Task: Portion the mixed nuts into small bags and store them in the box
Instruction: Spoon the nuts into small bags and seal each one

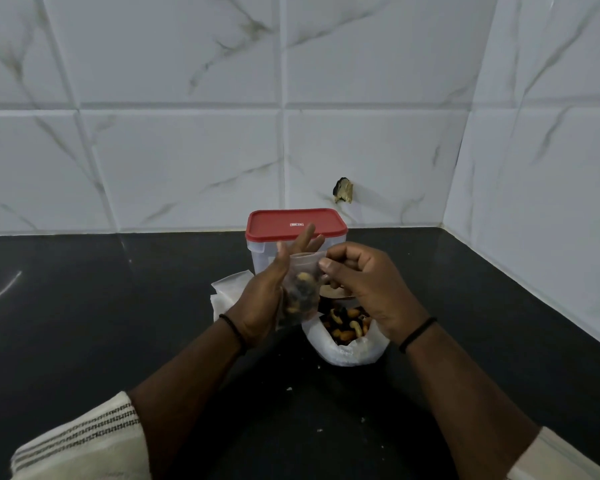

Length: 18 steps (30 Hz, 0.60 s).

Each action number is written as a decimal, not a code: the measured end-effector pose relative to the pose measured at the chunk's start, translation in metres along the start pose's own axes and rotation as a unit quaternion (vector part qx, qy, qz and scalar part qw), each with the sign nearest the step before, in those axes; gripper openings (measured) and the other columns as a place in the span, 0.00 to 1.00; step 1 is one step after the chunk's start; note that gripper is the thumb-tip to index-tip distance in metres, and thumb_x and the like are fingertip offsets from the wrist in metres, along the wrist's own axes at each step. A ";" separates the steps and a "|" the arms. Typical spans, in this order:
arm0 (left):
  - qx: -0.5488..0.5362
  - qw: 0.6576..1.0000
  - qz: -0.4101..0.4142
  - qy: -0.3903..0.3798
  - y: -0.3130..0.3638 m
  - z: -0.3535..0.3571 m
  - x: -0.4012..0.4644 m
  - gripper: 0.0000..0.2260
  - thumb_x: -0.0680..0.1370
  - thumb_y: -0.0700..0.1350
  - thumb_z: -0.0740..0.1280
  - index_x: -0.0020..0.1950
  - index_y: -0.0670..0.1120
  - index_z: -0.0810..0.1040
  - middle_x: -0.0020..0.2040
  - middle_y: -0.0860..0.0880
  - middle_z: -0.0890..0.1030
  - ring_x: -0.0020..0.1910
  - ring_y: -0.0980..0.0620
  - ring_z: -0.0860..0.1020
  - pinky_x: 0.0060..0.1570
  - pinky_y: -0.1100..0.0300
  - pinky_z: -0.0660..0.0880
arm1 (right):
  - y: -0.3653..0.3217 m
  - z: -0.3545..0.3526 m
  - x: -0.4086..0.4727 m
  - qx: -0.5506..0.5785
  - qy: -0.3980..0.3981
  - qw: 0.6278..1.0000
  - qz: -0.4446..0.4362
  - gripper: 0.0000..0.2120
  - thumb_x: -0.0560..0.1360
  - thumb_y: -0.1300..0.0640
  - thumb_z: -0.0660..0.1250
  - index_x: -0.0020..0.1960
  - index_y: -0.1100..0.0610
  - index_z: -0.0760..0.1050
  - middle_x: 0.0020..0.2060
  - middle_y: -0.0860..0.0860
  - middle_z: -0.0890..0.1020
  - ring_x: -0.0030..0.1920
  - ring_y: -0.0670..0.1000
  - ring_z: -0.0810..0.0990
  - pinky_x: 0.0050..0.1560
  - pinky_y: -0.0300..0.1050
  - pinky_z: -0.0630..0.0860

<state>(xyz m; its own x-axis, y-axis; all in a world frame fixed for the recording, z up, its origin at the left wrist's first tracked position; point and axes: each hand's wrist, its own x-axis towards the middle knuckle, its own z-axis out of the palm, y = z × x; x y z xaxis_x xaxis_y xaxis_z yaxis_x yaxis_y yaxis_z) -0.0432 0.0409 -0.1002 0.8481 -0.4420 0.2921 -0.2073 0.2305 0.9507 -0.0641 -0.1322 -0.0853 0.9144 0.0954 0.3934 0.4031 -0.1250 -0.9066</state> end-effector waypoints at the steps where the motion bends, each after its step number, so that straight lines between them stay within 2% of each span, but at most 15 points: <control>1: 0.018 1.000 -0.003 0.007 -0.001 0.000 0.000 0.25 0.80 0.65 0.47 0.75 0.61 0.63 0.72 0.55 0.71 0.67 0.52 0.74 0.62 0.51 0.75 | 0.000 0.001 0.000 0.003 0.007 1.000 -0.007 0.03 0.77 0.61 0.70 0.48 0.59 0.82 0.37 0.50 0.85 0.35 0.43 0.81 0.38 0.35 0.76; 3: 0.060 0.997 -0.008 0.050 -0.003 0.000 -0.001 0.27 0.77 0.66 0.51 0.72 0.57 0.69 0.67 0.49 0.76 0.62 0.48 0.78 0.57 0.50 0.78 | 0.000 0.003 0.000 0.001 0.037 0.999 -0.019 0.03 0.77 0.62 0.70 0.47 0.61 0.82 0.38 0.54 0.85 0.37 0.46 0.82 0.39 0.37 0.78; 5: 0.112 0.987 0.027 0.109 -0.004 -0.002 -0.001 0.26 0.78 0.63 0.57 0.63 0.45 0.76 0.56 0.43 0.81 0.52 0.48 0.82 0.47 0.54 0.79 | 0.001 0.004 0.001 -0.004 0.084 0.996 -0.030 0.03 0.77 0.62 0.70 0.45 0.61 0.82 0.38 0.54 0.85 0.36 0.45 0.81 0.37 0.36 0.77; 7: 0.114 0.975 0.069 0.176 -0.006 -0.006 0.001 0.16 0.79 0.53 0.65 0.54 0.40 0.78 0.48 0.41 0.82 0.44 0.47 0.82 0.41 0.50 0.78 | 0.002 0.003 0.003 -0.018 0.124 0.992 -0.032 0.04 0.77 0.63 0.70 0.43 0.61 0.82 0.37 0.56 0.84 0.35 0.45 0.80 0.36 0.36 0.77; 9: 0.110 0.967 0.089 0.212 -0.006 -0.012 0.003 0.07 0.77 0.43 0.68 0.49 0.39 0.79 0.44 0.39 0.82 0.41 0.45 0.81 0.41 0.47 0.78 | 0.005 0.002 0.005 -0.035 0.137 0.990 -0.028 0.05 0.76 0.62 0.70 0.42 0.60 0.81 0.37 0.56 0.84 0.36 0.46 0.80 0.38 0.39 0.79; 11: 0.118 0.964 0.088 0.222 -0.006 -0.015 0.004 0.03 0.76 0.40 0.69 0.46 0.40 0.80 0.42 0.40 0.83 0.39 0.46 0.80 0.39 0.51 0.78 | 0.009 0.002 0.007 -0.059 0.135 0.989 -0.024 0.05 0.76 0.61 0.70 0.42 0.58 0.81 0.37 0.54 0.84 0.36 0.47 0.80 0.40 0.44 0.79; 14: 0.111 0.968 0.077 0.211 -0.007 -0.013 0.003 0.04 0.75 0.39 0.69 0.46 0.39 0.80 0.41 0.41 0.83 0.37 0.50 0.81 0.36 0.58 0.79 | 0.013 0.002 0.008 -0.076 0.132 0.988 -0.023 0.05 0.76 0.58 0.69 0.43 0.57 0.81 0.37 0.52 0.84 0.36 0.47 0.81 0.41 0.47 0.80; 18: 0.132 0.968 0.068 0.201 -0.010 -0.015 0.004 0.05 0.76 0.39 0.69 0.48 0.38 0.81 0.41 0.41 0.84 0.38 0.47 0.81 0.39 0.52 0.79 | 0.013 0.003 0.008 -0.089 0.126 0.988 -0.022 0.04 0.77 0.59 0.68 0.44 0.58 0.80 0.36 0.50 0.82 0.35 0.43 0.78 0.39 0.39 0.77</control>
<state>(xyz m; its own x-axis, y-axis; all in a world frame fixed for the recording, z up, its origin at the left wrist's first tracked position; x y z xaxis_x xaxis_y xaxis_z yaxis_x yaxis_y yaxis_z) -0.0301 0.0501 -0.1099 0.9141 -0.0375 0.4037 -0.4037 0.0095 0.9149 -0.0516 -0.1301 -0.0942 0.8667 -0.1423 0.4781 0.4227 -0.2992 -0.8554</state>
